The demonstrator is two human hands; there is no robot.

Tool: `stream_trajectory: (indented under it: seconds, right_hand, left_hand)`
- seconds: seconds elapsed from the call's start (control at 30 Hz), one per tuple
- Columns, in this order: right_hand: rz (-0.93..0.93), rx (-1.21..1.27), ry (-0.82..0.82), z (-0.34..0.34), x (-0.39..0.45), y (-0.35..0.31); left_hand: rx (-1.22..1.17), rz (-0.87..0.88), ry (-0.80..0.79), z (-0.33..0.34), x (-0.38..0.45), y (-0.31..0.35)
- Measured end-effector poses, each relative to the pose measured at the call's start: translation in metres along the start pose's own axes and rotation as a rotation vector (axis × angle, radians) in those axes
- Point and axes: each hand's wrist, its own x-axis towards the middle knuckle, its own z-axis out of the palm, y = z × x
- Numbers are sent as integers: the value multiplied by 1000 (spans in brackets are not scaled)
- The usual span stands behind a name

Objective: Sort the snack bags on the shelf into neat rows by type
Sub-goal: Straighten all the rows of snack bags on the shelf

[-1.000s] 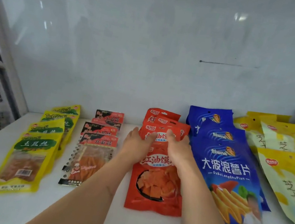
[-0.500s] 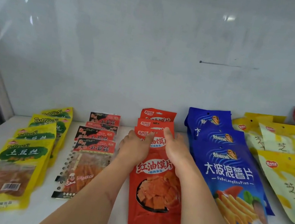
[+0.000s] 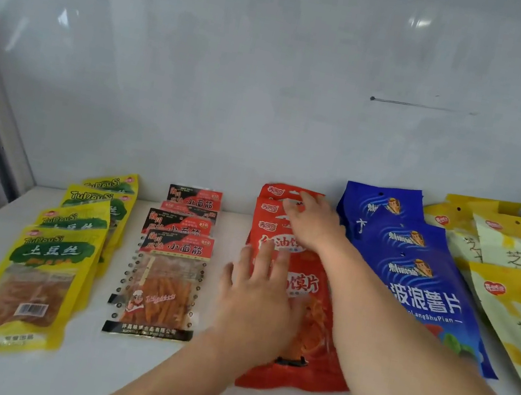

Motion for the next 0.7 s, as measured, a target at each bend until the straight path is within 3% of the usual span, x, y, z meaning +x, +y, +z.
stream_trajectory:
  seconds: [0.17,0.43,0.53,0.7]
  right_hand:
    - [0,-54,-198,11,11,0]
    - [20,36,-292,21,6,3]
    - [2,11,-293,20,3,2]
    - [-23,-46,-146,13,5,-1]
  left_hand:
    - [165,97,-182,16,-29,5]
    - [222,163,-196,15,-25,-14]
    - [208,169,-192,14,-25,-15]
    - [150,137,-226,9,-21,-12]
